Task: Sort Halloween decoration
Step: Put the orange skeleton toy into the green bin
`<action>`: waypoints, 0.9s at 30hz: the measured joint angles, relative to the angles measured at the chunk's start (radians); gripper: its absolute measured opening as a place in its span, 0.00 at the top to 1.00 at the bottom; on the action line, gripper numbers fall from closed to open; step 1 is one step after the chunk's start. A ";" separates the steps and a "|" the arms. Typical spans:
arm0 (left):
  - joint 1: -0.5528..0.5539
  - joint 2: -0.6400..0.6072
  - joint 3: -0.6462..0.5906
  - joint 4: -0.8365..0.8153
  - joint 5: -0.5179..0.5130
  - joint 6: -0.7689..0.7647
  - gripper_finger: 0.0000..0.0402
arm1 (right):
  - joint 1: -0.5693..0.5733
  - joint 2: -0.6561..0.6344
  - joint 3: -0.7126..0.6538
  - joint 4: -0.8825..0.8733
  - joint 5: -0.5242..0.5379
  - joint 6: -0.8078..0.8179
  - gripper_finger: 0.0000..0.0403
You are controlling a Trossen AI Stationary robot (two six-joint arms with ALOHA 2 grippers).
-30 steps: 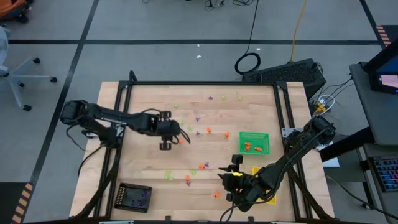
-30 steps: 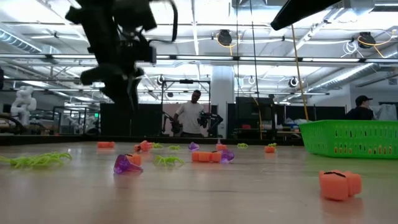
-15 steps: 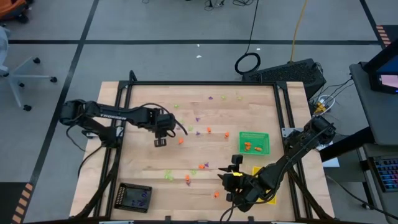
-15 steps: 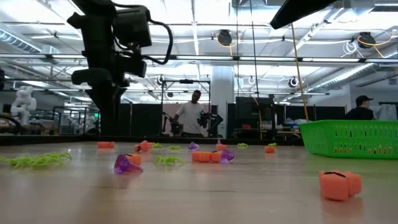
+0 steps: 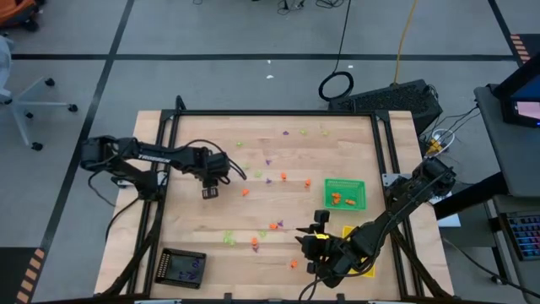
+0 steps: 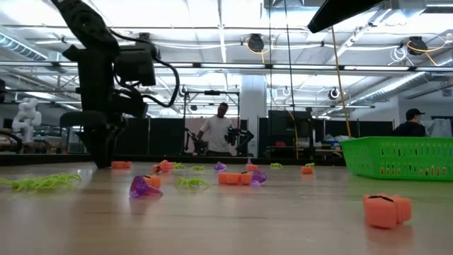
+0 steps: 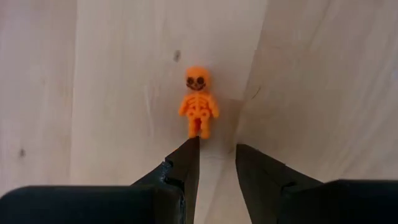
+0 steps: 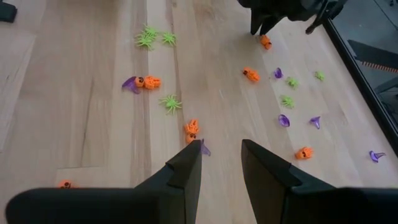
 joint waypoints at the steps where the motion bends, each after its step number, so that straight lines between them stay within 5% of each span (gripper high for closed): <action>1: 0.002 -0.001 -0.007 0.011 0.002 0.006 0.71 | 0.000 0.000 0.000 0.000 0.000 0.000 0.75; 17: 0.043 -0.178 -0.014 0.017 -0.017 0.005 0.71 | 0.000 0.000 0.000 0.002 0.000 -0.008 0.75; 27: 0.108 -0.143 -0.014 0.036 0.011 0.113 0.71 | 0.000 0.000 0.000 0.004 0.000 -0.008 0.75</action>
